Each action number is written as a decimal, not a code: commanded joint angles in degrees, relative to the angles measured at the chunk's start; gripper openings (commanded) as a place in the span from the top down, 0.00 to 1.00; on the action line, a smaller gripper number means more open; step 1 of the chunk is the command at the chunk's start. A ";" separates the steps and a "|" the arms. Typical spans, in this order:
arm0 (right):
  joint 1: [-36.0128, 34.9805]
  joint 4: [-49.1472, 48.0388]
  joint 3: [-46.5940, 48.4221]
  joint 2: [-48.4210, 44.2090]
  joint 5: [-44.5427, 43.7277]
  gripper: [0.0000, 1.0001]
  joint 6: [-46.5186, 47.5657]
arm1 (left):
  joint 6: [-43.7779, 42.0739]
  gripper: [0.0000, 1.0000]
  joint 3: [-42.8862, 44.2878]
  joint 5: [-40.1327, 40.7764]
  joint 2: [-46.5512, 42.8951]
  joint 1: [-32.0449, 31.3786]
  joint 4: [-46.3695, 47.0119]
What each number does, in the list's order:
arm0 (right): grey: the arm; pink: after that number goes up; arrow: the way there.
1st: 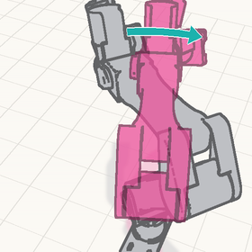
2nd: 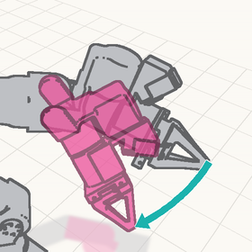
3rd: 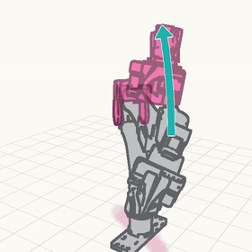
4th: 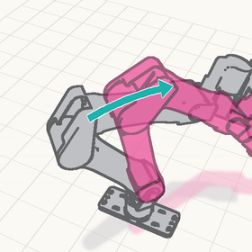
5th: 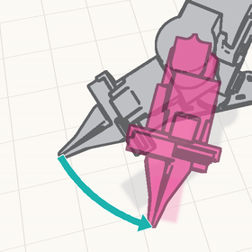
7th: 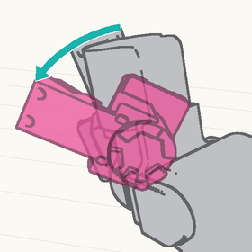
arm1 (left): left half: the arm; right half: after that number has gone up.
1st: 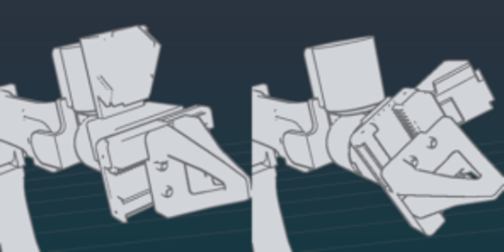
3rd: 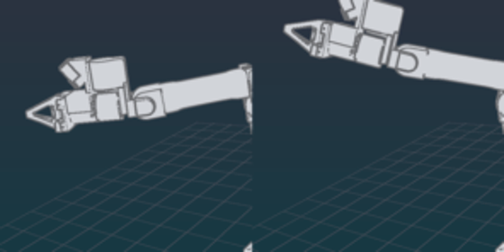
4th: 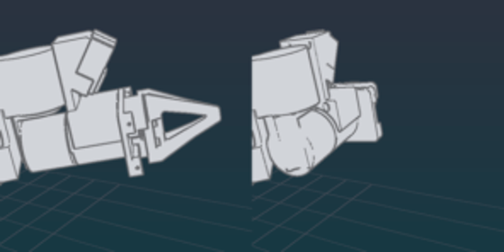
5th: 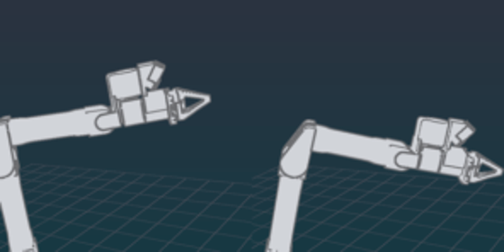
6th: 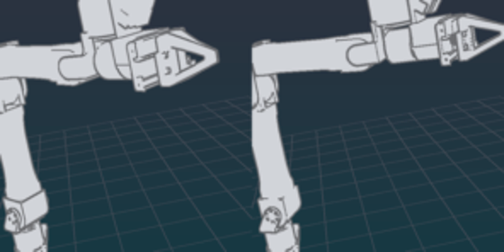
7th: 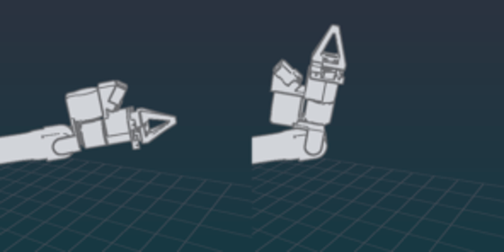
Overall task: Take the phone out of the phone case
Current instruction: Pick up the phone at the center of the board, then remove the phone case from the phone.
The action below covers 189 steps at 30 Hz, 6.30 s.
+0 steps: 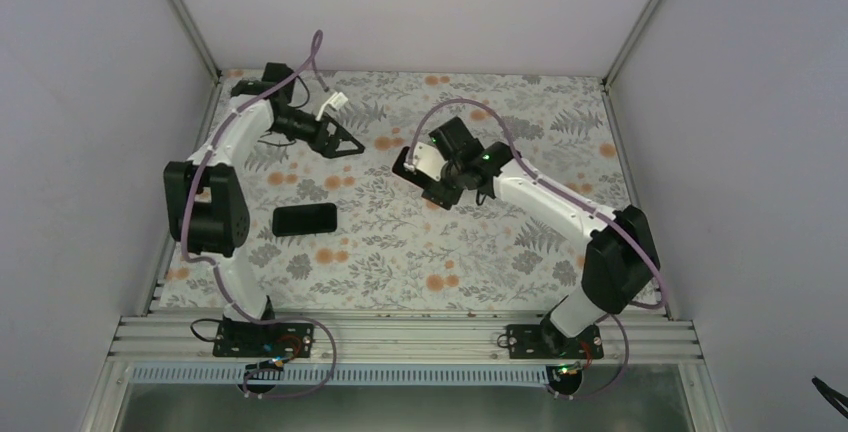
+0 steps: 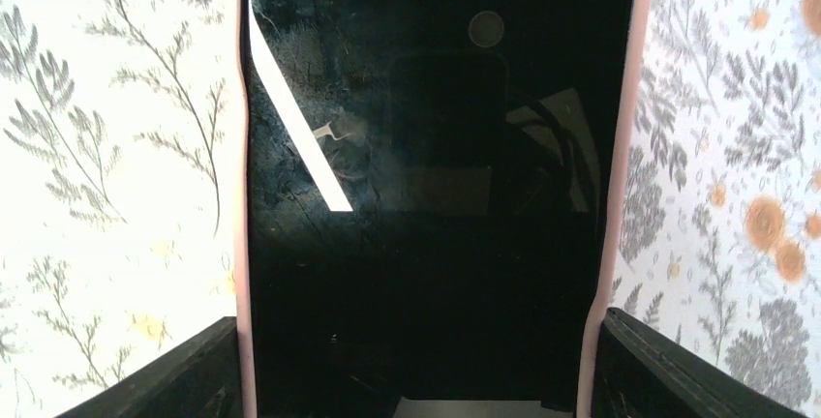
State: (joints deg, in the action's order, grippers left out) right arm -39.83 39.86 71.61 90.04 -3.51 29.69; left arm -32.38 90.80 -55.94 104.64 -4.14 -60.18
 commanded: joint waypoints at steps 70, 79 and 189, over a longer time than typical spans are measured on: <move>14.57 4.03 7.16 -6.27 37.51 0.00 13.16 | -19.30 0.98 3.15 1.38 -6.81 -10.32 -8.77; 14.67 5.74 5.42 -4.26 43.10 0.01 19.08 | -14.13 0.98 -5.74 10.29 -16.21 -16.80 4.19; 12.08 -2.55 -2.18 -4.01 22.15 0.05 13.49 | -13.87 0.98 -5.14 15.69 -14.77 -25.79 0.51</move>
State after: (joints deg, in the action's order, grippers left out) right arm -28.01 40.29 68.95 84.93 20.21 43.13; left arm -45.98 84.53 -37.04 91.59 -28.84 -58.74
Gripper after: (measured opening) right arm 0.950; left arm 0.103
